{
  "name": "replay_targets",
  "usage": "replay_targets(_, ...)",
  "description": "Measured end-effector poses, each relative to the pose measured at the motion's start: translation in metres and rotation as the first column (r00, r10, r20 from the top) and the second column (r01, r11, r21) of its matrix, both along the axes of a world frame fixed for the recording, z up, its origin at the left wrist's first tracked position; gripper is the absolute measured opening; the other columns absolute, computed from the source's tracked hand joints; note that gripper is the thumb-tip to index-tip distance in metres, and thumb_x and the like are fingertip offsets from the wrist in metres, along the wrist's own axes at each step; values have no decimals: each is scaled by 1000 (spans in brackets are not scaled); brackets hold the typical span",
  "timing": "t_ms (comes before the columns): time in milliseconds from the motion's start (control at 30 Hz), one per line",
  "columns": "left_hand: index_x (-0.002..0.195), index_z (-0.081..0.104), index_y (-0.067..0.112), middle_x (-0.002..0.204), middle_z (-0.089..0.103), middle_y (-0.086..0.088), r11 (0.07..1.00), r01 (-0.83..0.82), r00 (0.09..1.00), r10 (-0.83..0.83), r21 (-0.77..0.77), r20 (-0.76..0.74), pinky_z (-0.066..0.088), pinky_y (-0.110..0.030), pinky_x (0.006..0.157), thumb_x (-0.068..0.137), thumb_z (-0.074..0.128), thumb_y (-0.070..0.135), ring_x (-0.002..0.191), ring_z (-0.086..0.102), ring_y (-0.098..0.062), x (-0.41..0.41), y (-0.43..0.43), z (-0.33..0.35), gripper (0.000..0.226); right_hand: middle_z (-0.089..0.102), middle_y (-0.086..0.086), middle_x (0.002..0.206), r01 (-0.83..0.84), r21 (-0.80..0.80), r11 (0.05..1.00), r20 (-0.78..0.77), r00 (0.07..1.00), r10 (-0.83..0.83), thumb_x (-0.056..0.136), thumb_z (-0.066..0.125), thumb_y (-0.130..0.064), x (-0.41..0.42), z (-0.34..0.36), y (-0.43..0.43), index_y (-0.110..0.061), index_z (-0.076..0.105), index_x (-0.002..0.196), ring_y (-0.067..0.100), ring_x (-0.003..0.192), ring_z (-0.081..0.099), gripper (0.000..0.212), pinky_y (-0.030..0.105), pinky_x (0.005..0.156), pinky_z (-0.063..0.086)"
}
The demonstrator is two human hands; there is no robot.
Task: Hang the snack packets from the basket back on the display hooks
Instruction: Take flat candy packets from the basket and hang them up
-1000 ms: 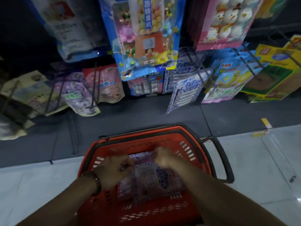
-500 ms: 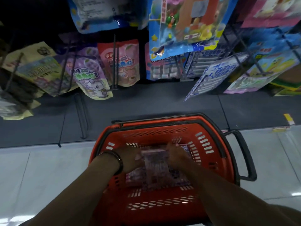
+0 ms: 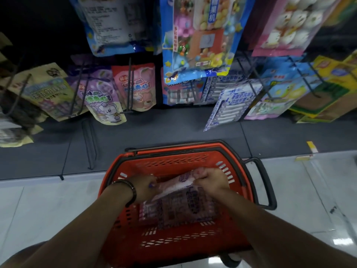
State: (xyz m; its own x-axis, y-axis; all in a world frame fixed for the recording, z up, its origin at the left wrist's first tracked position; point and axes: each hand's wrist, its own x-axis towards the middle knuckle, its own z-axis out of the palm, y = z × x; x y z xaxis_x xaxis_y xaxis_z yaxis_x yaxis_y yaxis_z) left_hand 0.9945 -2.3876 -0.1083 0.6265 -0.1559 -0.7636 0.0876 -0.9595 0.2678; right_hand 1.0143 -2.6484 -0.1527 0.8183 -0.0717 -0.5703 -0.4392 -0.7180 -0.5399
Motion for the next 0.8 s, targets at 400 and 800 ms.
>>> replay_targets(400,114,63,33,112,72,16,737,-463,827,558,-492,58,54,-38,95,85,75,56,103,68,-6,-48,-19,33,39,51,1,71,-138,587,798,-65,974,217,93,66,15,-1,109,-33,-15,49,86,8,54,57,35,26,51,56)
replay_targets(800,120,69,10,114,78,-1,196,-477,538,836,-857,-108,60,-28,82,103,57,9,104,75,-17,-68,-44,120,21,60,6,82,183,827,531,52,916,-398,90,82,-11,-9,132,-36,-13,51,97,18,68,53,32,29,52,41)
